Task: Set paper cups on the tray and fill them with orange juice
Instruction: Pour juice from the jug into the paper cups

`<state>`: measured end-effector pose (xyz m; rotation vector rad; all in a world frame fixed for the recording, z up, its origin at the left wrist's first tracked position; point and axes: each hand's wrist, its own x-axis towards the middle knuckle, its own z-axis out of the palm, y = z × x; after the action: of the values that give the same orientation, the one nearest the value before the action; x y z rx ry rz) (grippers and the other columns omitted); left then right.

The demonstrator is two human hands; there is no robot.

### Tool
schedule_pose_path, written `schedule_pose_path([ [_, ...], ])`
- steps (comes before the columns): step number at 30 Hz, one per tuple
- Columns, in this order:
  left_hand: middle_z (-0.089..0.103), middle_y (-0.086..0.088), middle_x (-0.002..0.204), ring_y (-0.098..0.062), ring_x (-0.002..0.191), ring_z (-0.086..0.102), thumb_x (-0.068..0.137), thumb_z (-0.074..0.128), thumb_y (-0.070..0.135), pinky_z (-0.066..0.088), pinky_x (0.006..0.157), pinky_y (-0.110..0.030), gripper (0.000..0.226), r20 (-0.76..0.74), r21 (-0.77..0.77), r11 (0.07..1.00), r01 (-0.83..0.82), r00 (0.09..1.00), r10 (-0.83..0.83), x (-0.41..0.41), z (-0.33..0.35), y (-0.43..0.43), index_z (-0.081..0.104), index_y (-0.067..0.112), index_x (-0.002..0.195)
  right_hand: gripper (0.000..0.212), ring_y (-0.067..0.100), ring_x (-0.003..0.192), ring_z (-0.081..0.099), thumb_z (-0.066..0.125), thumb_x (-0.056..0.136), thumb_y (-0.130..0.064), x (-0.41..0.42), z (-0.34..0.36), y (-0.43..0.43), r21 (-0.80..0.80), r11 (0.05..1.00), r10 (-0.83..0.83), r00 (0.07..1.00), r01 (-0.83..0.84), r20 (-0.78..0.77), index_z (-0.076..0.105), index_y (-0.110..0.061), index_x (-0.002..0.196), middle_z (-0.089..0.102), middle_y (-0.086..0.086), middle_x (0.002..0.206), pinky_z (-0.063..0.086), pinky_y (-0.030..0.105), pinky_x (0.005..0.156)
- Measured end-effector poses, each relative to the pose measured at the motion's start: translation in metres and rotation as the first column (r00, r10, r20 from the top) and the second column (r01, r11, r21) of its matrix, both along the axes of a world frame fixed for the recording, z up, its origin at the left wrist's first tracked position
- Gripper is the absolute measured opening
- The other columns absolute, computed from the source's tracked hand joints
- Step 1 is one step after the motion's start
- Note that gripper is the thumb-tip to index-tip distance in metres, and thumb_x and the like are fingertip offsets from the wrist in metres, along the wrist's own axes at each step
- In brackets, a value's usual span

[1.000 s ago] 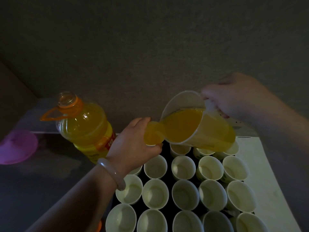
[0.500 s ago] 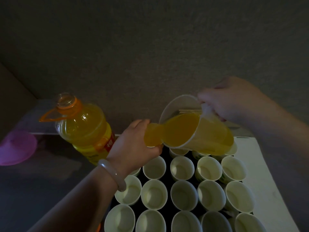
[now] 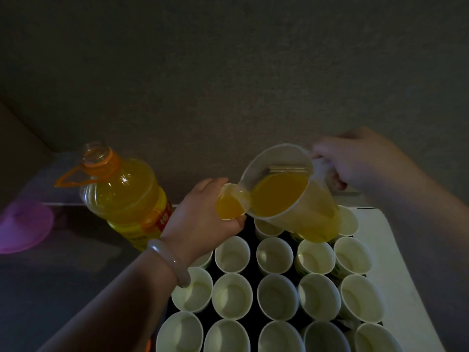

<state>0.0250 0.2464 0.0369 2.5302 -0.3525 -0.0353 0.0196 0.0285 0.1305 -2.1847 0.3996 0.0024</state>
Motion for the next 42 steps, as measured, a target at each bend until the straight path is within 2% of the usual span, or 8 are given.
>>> schedule_pose_path([
  [4,0.043,0.008,0.137,-0.009,0.117,0.045,0.074,0.072,0.048,0.034,0.088,-0.019,0.078,-0.003,-0.012,1.000,-0.019,1.000,0.019,0.003,0.000,-0.002,0.037,0.027,0.142,0.032,0.018,0.035,0.041,0.063,0.074,-0.027,-0.003,-0.006,-0.007,0.127,0.988,-0.094,0.995,0.091,0.020,0.058,-0.011,0.047,0.045,0.003,0.038,0.038,0.033,0.050],
  [9,0.042,0.006,0.138,-0.011,0.119,0.045,0.074,0.073,0.044,0.031,0.087,-0.017,0.078,-0.019,-0.018,0.999,-0.051,0.999,0.050,0.010,-0.002,-0.006,0.038,0.026,0.141,0.017,0.010,0.028,0.037,0.065,0.076,-0.024,-0.008,-0.013,-0.015,0.251,0.939,-0.254,0.967,0.237,0.037,0.059,-0.011,0.066,0.044,-0.004,0.035,0.035,0.028,0.046],
  [13,0.038,0.003,0.143,-0.014,0.125,0.043,0.076,0.074,0.042,0.030,0.090,-0.017,0.081,-0.056,0.017,1.000,-0.020,0.998,0.021,0.015,-0.006,-0.012,0.034,0.023,0.144,0.018,0.007,0.028,0.039,0.066,0.076,-0.026,-0.011,-0.018,-0.021,0.333,0.880,-0.364,0.931,0.340,0.011,0.063,-0.010,0.084,0.052,-0.001,0.045,0.036,0.022,0.041],
  [20,0.037,-0.001,0.144,-0.020,0.126,0.043,0.076,0.074,0.041,0.036,0.097,-0.026,0.081,-0.096,0.078,0.997,0.015,0.995,-0.007,0.026,-0.023,-0.023,0.035,0.019,0.143,0.018,0.010,0.028,0.035,0.062,0.077,-0.020,-0.016,-0.018,-0.029,0.385,0.864,-0.385,0.919,0.325,0.086,0.057,-0.013,0.062,0.045,-0.005,0.036,0.033,0.029,0.046],
  [26,0.039,0.000,0.141,-0.022,0.125,0.045,0.072,0.075,0.044,0.042,0.100,-0.040,0.084,-0.141,0.125,0.992,0.020,0.990,-0.002,0.033,-0.036,-0.024,0.035,0.020,0.142,0.016,0.010,0.029,0.036,0.063,0.077,-0.021,-0.017,-0.020,-0.034,0.394,0.854,-0.405,0.909,0.339,0.097,0.059,-0.011,0.066,0.045,-0.005,0.036,0.034,0.029,0.047],
  [33,0.049,-0.002,0.125,-0.021,0.115,0.054,0.063,0.076,0.042,0.045,0.095,-0.034,0.076,-0.189,0.105,0.994,0.038,0.982,-0.018,0.040,-0.050,-0.028,0.048,0.022,0.131,0.013,0.009,0.029,0.037,0.060,0.081,-0.021,-0.016,-0.023,-0.038,0.349,0.886,-0.358,0.929,0.306,0.095,0.062,-0.010,0.075,0.044,-0.006,0.034,0.038,0.025,0.045],
  [37,0.040,-0.001,0.141,-0.019,0.125,0.047,0.068,0.078,0.033,0.037,0.097,-0.024,0.083,-0.222,0.115,0.992,0.044,0.975,-0.017,0.042,-0.057,-0.029,0.041,0.022,0.141,0.012,0.007,0.030,0.040,0.059,0.083,-0.019,-0.015,-0.025,-0.040,0.347,0.899,-0.319,0.943,0.268,0.098,0.063,-0.008,0.082,0.046,-0.007,0.037,0.037,0.018,0.038],
  [42,0.037,-0.003,0.143,-0.022,0.134,0.032,0.072,0.075,0.032,0.031,0.106,-0.028,0.084,-0.249,0.172,0.980,0.096,0.967,-0.051,0.043,-0.066,-0.029,0.034,0.019,0.144,0.023,0.011,0.029,0.034,0.064,0.077,-0.019,-0.013,-0.027,-0.039,0.425,0.848,-0.397,0.911,0.317,0.112,0.058,-0.012,0.055,0.044,-0.002,0.036,0.032,0.028,0.045],
])
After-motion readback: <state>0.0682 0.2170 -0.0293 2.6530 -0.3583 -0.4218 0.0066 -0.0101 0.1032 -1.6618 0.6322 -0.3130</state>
